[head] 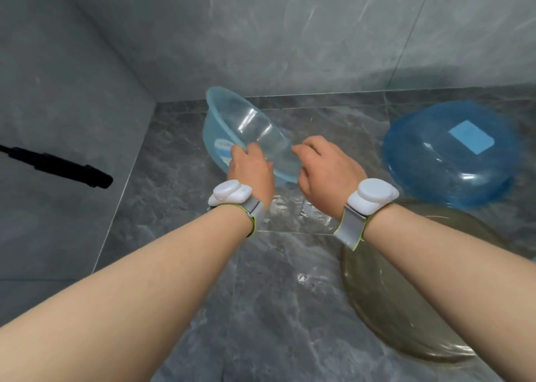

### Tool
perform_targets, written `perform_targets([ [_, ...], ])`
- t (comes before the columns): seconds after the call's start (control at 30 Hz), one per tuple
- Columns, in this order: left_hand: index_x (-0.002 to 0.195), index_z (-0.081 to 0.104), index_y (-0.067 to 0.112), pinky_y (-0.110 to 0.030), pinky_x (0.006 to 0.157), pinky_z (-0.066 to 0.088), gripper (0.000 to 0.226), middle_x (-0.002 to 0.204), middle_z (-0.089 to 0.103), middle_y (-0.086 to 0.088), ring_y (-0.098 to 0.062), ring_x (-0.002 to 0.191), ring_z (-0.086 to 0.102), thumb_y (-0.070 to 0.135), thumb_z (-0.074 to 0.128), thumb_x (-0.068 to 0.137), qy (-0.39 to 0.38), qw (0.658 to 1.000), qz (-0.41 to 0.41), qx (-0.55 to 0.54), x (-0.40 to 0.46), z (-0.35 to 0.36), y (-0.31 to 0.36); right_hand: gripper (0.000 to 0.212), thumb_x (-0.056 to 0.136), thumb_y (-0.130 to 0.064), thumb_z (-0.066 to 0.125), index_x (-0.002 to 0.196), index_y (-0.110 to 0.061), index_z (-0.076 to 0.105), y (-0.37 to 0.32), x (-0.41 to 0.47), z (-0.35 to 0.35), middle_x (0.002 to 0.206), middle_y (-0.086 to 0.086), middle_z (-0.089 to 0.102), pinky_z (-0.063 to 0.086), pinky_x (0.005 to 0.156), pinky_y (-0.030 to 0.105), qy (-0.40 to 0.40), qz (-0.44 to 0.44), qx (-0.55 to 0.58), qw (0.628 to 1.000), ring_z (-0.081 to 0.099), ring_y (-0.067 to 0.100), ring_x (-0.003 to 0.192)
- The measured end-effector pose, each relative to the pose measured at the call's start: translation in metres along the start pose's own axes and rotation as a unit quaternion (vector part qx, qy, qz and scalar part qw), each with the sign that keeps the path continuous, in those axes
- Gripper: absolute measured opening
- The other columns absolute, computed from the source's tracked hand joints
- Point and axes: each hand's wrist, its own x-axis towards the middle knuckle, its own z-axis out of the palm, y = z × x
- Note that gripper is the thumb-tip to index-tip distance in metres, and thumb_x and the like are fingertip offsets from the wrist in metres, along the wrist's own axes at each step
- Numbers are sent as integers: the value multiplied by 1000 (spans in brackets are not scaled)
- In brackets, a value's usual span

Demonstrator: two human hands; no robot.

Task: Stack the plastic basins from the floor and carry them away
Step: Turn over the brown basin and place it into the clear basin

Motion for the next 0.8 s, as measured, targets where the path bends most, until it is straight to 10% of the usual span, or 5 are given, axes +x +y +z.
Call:
perform_targets([
  [0.33,114,59,6,-35,67,38,29,119,56,-13,-32,109,53,2,42,91,-168,911,201,320,-29,29,-11,35,85,-17,49,118,-14,58,5,-26,24,116,8,55,53,70,42,-96,25,-3,995,55,34,100],
  [0.67,124,46,9,-45,86,47,35,130,41,-19,-39,112,50,8,44,89,-178,935,179,250,-39,75,7,29,85,-20,46,109,-12,61,65,-72,20,109,9,55,49,77,35,-189,126,-33,973,55,34,101],
  [0.8,109,50,10,-41,70,49,26,110,53,-14,-36,91,59,10,55,83,-199,930,247,186,-50,87,23,25,86,-22,47,105,-14,61,83,-86,14,108,9,56,45,76,34,-231,162,-40,959,56,33,102],
])
